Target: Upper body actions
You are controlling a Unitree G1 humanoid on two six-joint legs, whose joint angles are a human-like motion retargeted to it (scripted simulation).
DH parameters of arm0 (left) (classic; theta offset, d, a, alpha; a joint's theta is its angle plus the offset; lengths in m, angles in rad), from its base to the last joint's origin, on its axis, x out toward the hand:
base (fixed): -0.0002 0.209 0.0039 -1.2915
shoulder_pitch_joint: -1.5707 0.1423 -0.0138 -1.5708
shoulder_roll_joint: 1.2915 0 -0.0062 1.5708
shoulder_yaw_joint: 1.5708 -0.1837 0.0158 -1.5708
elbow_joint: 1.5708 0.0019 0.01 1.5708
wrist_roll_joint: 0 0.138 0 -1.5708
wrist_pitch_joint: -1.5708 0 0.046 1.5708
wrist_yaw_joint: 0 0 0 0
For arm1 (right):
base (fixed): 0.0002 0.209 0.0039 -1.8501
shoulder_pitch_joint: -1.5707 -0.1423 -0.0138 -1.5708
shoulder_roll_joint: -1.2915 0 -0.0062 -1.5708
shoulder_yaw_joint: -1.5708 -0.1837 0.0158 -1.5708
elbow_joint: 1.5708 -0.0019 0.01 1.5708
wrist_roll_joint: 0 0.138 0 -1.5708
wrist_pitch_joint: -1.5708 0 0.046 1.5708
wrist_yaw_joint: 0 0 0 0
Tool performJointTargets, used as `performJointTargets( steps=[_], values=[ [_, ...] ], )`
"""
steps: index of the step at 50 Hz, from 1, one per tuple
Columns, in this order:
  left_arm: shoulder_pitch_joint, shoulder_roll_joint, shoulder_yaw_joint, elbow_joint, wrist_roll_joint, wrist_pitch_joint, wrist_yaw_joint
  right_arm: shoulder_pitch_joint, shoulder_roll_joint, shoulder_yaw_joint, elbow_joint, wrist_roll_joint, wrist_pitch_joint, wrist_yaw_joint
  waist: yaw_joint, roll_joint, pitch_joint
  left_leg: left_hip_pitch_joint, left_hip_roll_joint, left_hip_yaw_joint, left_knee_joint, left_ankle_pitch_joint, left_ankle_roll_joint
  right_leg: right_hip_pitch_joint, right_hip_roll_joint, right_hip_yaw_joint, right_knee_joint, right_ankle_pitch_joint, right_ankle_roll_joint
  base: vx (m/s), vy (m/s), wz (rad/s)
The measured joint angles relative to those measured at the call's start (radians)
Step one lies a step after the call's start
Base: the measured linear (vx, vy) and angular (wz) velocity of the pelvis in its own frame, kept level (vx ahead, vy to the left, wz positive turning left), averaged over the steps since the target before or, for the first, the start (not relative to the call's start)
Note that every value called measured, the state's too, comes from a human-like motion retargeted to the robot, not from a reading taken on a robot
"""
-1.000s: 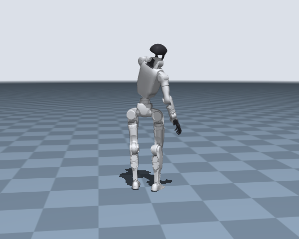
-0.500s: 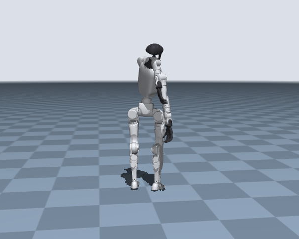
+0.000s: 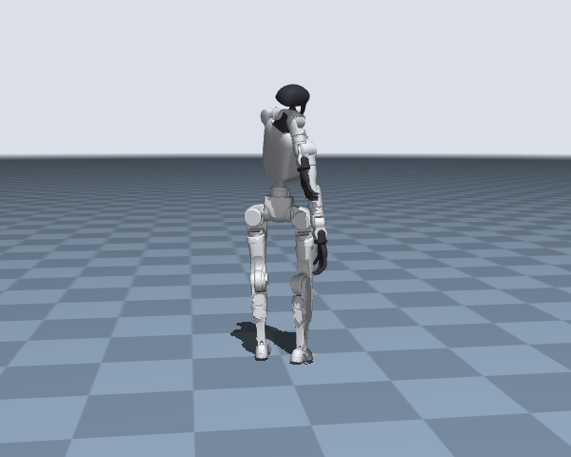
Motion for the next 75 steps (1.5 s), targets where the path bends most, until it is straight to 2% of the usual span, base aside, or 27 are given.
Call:
performJointTargets(
  steps=[5, 9, 19, 22, 27, 30, 40, 51, 75],
  values=[
    [0.000, 0.000, 0.000, -0.110, 0.059, -0.032, 0.000, -0.069, 0.064, 0.051, -0.004, 0.141, -0.020, 0.008, -0.066, 0.005, 0.001, 0.056, -0.012, -0.022, 0.001, -0.001, 0.001, 0.060, -0.016, -0.021, 0.017, -0.020, 0.006, 0.05, 0.10, 0.23],
    [0.000, 0.000, 0.000, -0.270, 0.061, -0.080, -0.064, -0.132, 0.151, 0.051, -0.035, 0.214, -0.038, 0.055, -0.060, 0.010, -0.003, 0.114, -0.021, -0.040, 0.001, -0.005, 0.002, 0.120, -0.028, -0.037, 0.028, -0.035, 0.012, 0.10, 0.11, 0.17],
    [0.000, 0.000, 0.000, -0.693, 0.088, -0.160, -0.183, -0.284, 0.472, 0.088, -0.139, 0.298, -0.039, 0.206, -0.076, 0.021, -0.032, 0.258, -0.041, -0.066, -0.001, -0.018, 0.005, 0.258, -0.052, -0.062, 0.057, -0.070, 0.023, 0.09, 0.11, 0.07],
    [0.000, 0.000, 0.000, -0.782, 0.043, -0.183, -0.230, -0.314, 0.557, 0.056, -0.157, 0.356, -0.034, 0.223, -0.028, 0.022, -0.073, 0.284, -0.043, -0.075, -0.002, -0.021, 0.005, 0.285, -0.055, -0.072, 0.058, -0.076, 0.026, 0.06, 0.07, 0.10],
    [0.000, 0.000, 0.000, -0.874, -0.067, -0.199, -0.294, -0.338, 0.646, 0.020, -0.170, 0.486, -0.023, 0.226, 0.075, 0.025, -0.195, 0.297, -0.054, -0.091, -0.008, -0.019, 0.005, 0.305, -0.065, -0.087, 0.056, -0.084, 0.031, 0.05, 0.02, 0.10],
    [0.000, 0.000, 0.000, -0.926, -0.106, -0.206, -0.326, -0.385, 0.681, 0.025, -0.186, 0.557, -0.024, 0.206, 0.108, 0.026, -0.209, 0.304, -0.053, -0.092, -0.007, -0.022, 0.005, 0.314, -0.064, -0.086, 0.056, -0.088, 0.033, 0.00, 0.00, 0.00],
    [0.000, 0.000, 0.000, -1.112, -0.169, -0.210, -0.413, -0.524, 0.765, 0.135, -0.205, 0.715, -0.045, 0.121, 0.104, 0.027, -0.211, 0.341, -0.060, -0.104, -0.008, -0.030, 0.004, 0.362, -0.069, -0.098, 0.053, -0.105, 0.042, 0.00, 0.00, 0.00],
    [0.000, 0.000, 0.000, -1.239, -0.193, -0.208, -0.431, -0.591, 0.808, 0.169, -0.186, 0.764, -0.063, 0.079, 0.085, 0.029, -0.213, 0.341, -0.065, -0.115, -0.008, -0.037, 0.005, 0.370, -0.071, -0.112, 0.047, -0.114, 0.047, 0.00, 0.00, 0.00],
    [0.000, 0.000, 0.000, -1.276, -0.209, -0.183, -0.450, -0.587, 0.820, 0.176, -0.202, 0.762, -0.098, 0.066, 0.085, 0.029, -0.213, 0.340, -0.066, -0.108, -0.008, -0.044, 0.006, 0.358, -0.068, -0.103, 0.056, -0.118, 0.045, 0.00, 0.00, 0.00]
  ],
)
